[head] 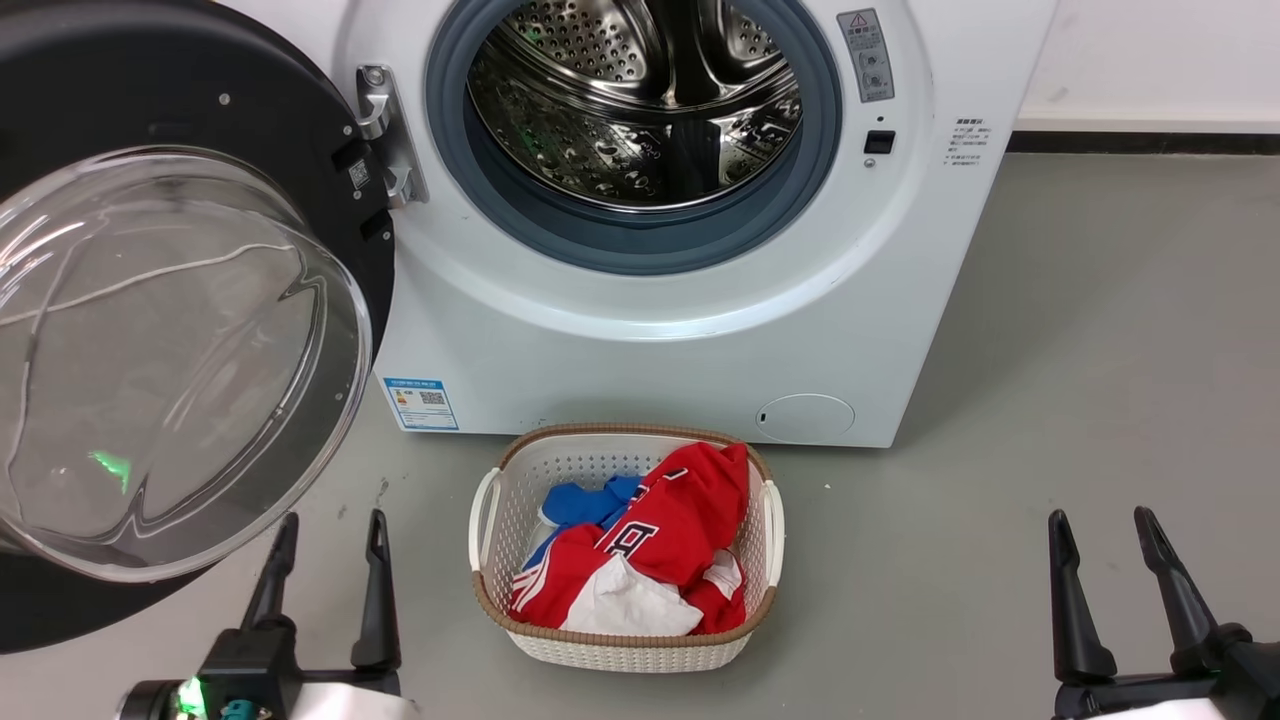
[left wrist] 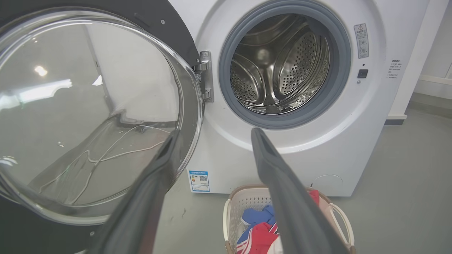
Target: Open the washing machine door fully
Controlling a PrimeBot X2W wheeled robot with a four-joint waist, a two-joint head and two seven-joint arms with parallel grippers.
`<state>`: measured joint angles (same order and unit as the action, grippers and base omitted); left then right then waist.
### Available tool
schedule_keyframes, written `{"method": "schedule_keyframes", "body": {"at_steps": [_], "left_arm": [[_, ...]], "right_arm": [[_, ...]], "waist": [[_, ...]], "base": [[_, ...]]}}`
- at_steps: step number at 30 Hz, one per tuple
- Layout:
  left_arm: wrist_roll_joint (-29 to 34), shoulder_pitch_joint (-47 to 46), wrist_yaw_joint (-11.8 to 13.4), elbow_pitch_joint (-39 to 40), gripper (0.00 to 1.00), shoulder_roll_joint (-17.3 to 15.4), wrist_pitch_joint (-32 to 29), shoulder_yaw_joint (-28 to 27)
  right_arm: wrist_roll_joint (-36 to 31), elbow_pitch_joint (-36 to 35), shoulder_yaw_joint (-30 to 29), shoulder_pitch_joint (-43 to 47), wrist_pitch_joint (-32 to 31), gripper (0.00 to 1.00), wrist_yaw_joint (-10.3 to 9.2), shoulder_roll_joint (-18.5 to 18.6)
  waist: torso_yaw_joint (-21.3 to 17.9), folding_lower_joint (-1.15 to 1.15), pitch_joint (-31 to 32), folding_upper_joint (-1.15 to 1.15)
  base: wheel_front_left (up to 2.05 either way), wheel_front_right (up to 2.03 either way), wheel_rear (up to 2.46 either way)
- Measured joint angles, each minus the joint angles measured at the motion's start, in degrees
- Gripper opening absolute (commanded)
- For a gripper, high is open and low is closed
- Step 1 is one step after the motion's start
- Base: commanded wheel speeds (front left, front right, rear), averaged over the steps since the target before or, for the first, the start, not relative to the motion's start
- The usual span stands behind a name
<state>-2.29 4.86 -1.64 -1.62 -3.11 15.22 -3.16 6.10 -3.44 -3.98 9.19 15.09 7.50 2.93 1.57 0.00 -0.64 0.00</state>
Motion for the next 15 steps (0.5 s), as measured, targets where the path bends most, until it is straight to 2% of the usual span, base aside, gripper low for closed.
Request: {"method": "schedule_keyframes", "body": {"at_steps": [11, 12, 15], "left_arm": [[-0.47, 0.25, -0.24, -2.30, 1.00, 0.14, 0.00, -0.34], [-0.44, 0.27, -0.20, -2.57, 0.00, 0.16, 0.01, -0.34], [-0.46, 0.90, -0.30, -4.37, 0.00, 0.36, 0.00, -0.30]], "right_arm": [[0.32, -0.36, -0.27, 0.48, 0.00, 1.00, 0.00, 0.00], [0.32, -0.11, -0.24, 0.47, -0.01, 0.00, 0.00, -0.01], [0.32, 1.54, -0.07, 0.65, -0.08, 0.00, 0.00, -0.03]], "waist": [[0.05, 0.00, 0.25, 0.00], [0.06, 0.00, 0.27, 0.00], [0.06, 0.00, 0.27, 0.00]], "base": [[0.00, 0.00, 0.00], [0.00, 0.00, 0.00], [0.00, 0.00, 0.00]]}}
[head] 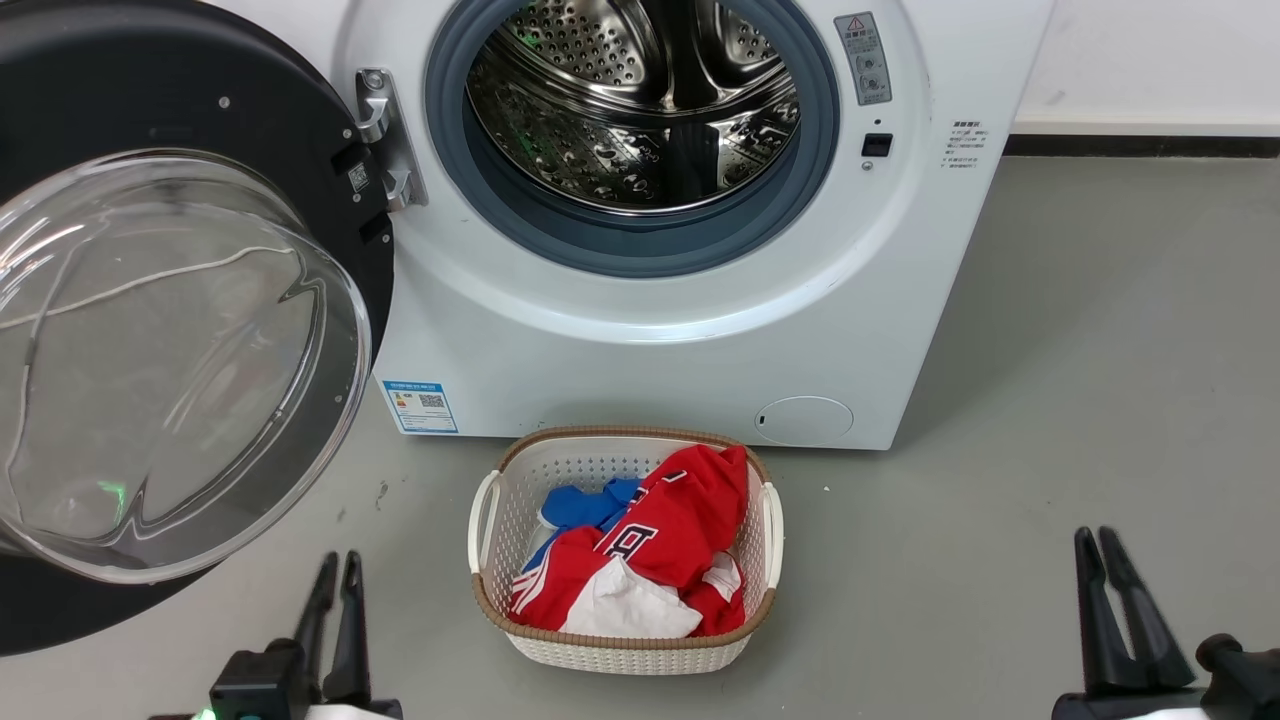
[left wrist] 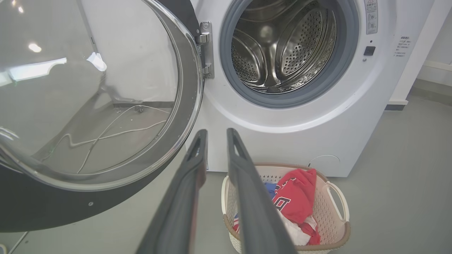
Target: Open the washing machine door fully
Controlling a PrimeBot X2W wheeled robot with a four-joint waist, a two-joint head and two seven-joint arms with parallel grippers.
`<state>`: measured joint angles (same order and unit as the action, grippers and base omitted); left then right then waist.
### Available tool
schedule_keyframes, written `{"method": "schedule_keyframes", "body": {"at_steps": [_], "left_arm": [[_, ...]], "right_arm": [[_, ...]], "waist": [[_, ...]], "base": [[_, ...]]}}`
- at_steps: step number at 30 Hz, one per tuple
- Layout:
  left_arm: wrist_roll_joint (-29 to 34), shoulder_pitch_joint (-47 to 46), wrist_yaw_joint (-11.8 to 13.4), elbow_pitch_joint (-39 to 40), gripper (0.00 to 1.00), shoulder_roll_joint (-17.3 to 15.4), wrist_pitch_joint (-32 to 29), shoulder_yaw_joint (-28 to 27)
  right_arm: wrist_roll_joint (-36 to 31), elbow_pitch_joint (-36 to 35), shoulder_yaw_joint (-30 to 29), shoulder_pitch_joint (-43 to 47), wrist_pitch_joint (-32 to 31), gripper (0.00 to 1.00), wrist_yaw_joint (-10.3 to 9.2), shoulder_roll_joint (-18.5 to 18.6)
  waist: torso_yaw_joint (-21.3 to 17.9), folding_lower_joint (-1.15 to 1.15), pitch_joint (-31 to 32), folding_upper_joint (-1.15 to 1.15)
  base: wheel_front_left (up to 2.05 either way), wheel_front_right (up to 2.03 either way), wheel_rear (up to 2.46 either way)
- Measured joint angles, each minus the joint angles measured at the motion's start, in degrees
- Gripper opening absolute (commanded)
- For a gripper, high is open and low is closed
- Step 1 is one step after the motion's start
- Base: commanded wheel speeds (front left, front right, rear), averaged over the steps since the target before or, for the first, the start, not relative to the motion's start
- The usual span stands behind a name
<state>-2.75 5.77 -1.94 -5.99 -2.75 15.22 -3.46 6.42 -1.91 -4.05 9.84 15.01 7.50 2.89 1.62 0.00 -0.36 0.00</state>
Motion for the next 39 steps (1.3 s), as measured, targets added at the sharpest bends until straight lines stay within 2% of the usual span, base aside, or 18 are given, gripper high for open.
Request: {"method": "schedule_keyframes", "body": {"at_steps": [3, 22, 39], "left_arm": [[-1.15, 0.26, -0.07, -1.54, 0.00, 0.11, -0.71, -0.13], [-22.67, -1.70, -1.20, -3.03, 0.00, 0.11, -5.69, -0.73], [-37.55, -3.87, -2.10, -4.11, 0.00, 0.09, -9.28, -1.20]], "right_arm": [[1.33, 1.19, 0.15, 0.19, -0.36, 0.00, 0.00, -0.01], [23.14, 4.75, 1.01, -2.77, -4.31, 0.00, -0.01, 0.76], [37.91, 7.19, 1.25, -5.33, -7.27, 0.00, -0.01, 1.26]], "waist": [[-0.01, 0.00, 0.00, 0.00], [-0.27, 0.00, 0.03, 0.00], [-0.47, 0.00, 0.05, 0.00]], "base": [[0.00, 0.00, 0.00], [0.00, 0.00, 0.00], [0.00, 0.00, 0.00]]}}
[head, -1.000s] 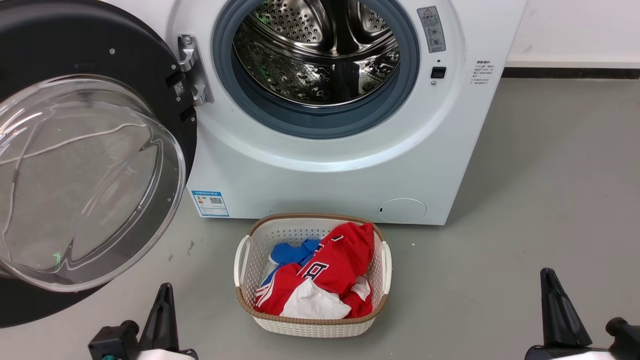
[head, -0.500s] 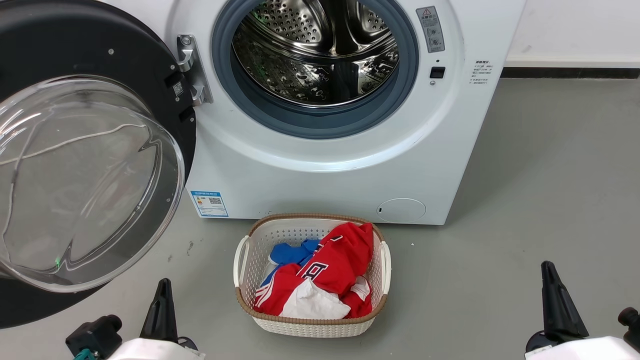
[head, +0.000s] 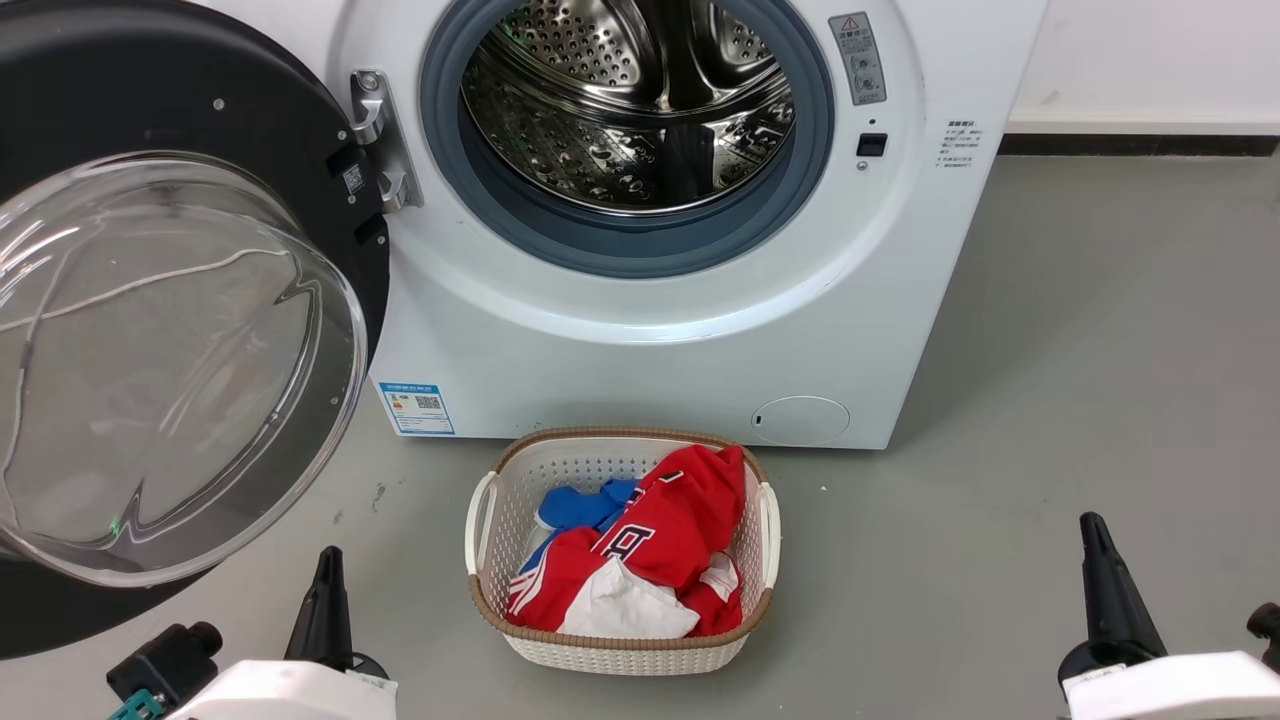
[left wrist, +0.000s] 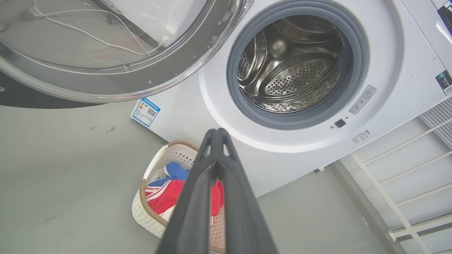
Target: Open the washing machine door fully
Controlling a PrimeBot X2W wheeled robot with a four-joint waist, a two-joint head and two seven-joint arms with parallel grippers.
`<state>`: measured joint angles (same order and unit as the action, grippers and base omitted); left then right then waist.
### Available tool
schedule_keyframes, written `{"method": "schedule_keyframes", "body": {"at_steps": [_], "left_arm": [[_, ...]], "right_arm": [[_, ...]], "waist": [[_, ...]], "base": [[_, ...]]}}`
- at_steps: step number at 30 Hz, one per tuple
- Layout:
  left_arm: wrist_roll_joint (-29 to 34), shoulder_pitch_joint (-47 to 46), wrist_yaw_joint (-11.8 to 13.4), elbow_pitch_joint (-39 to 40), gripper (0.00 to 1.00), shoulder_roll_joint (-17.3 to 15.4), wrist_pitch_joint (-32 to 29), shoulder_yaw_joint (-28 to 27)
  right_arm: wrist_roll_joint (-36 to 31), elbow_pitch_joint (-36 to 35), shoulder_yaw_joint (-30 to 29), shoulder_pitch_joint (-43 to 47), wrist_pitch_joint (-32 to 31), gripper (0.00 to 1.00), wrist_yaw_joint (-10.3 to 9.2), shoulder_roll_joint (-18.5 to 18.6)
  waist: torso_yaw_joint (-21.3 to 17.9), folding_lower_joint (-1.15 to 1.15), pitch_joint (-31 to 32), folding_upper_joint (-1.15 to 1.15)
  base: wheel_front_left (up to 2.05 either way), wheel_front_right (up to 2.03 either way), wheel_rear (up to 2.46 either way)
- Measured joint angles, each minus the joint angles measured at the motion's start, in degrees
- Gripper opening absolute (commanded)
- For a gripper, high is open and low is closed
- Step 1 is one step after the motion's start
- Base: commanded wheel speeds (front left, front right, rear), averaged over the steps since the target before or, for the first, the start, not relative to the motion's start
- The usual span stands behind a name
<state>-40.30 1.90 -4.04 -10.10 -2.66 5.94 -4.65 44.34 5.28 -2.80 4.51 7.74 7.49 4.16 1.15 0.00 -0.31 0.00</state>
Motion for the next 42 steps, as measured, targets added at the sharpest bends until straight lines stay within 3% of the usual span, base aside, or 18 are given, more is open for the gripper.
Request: {"method": "schedule_keyframes", "body": {"at_steps": [42], "left_arm": [[-29.78, -4.47, -2.00, -2.30, 0.00, -0.07, -7.20, -1.10]], "right_arm": [[28.80, 4.97, -0.46, -5.71, -6.88, 0.00, 0.00, 0.34]], "waist": [[-0.55, 0.00, 0.06, 0.00]], "base": [[0.00, 0.00, 0.00]]}}
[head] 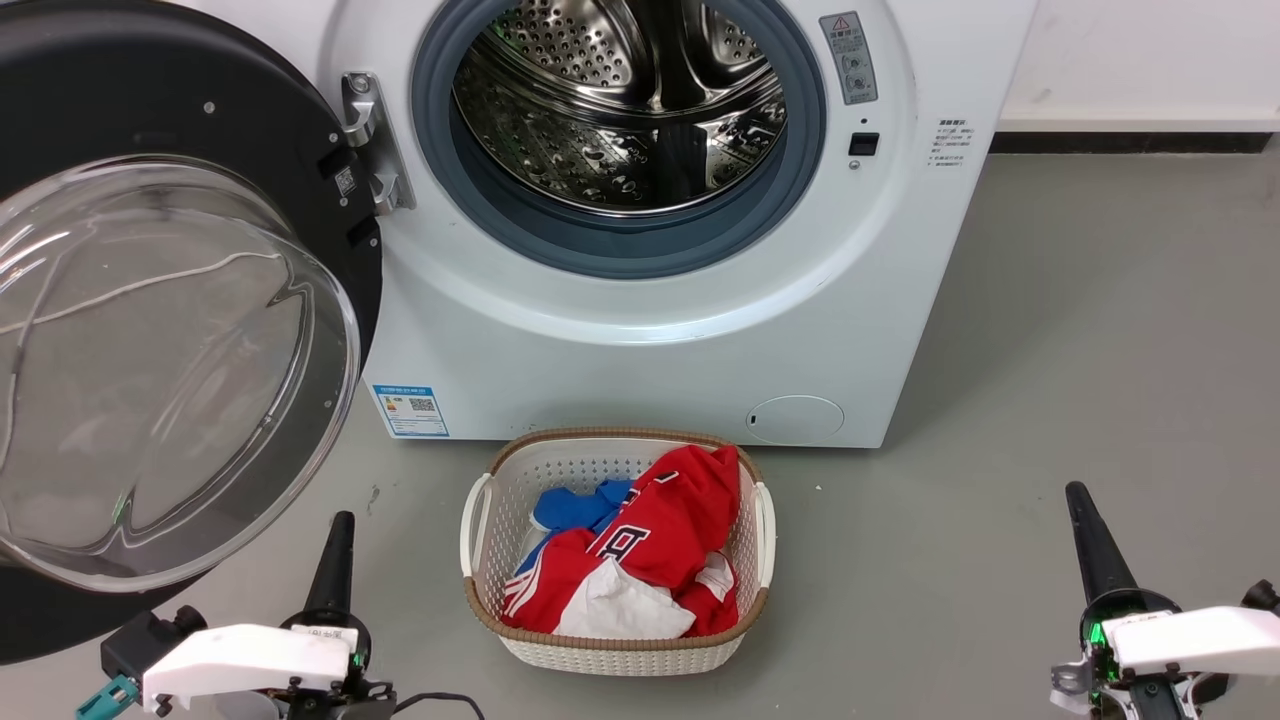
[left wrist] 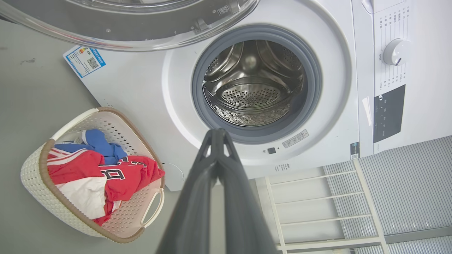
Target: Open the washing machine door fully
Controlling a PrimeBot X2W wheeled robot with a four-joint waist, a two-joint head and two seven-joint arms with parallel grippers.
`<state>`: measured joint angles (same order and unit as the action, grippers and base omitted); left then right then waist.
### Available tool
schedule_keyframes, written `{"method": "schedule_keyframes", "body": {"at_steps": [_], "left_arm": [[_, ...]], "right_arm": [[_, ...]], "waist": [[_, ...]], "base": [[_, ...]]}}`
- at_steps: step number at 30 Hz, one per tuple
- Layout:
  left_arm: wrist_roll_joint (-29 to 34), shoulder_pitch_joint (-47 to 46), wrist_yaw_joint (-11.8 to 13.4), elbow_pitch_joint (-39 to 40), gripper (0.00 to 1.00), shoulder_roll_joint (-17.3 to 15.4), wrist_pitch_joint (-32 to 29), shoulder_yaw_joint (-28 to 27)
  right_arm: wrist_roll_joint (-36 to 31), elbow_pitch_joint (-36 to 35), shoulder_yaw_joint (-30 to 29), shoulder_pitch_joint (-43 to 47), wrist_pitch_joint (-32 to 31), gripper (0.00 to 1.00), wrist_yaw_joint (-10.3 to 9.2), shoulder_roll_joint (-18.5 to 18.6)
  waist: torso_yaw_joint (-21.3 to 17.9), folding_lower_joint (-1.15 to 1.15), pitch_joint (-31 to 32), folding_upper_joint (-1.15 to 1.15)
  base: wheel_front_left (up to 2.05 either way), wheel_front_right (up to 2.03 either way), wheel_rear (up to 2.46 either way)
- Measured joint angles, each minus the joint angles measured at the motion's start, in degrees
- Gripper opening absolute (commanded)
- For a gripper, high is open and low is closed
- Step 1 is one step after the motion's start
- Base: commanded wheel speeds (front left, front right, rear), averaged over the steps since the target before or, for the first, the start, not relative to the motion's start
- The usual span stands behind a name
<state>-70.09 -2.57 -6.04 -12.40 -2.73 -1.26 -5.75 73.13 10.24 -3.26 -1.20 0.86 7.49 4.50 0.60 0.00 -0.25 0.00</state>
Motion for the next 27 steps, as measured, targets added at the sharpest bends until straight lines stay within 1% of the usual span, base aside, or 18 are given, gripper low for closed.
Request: {"method": "schedule_keyframes", "body": {"at_steps": [27], "left_arm": [[-14.16, -2.22, -0.87, -1.04, 0.00, -0.03, -3.43, -0.45]], "right_arm": [[13.36, 2.35, -0.74, -2.92, -3.69, 0.00, -0.01, -0.03]], "waist": [[-0.36, 0.00, 0.04, 0.00]], "base": [[0.00, 0.00, 0.00]]}}
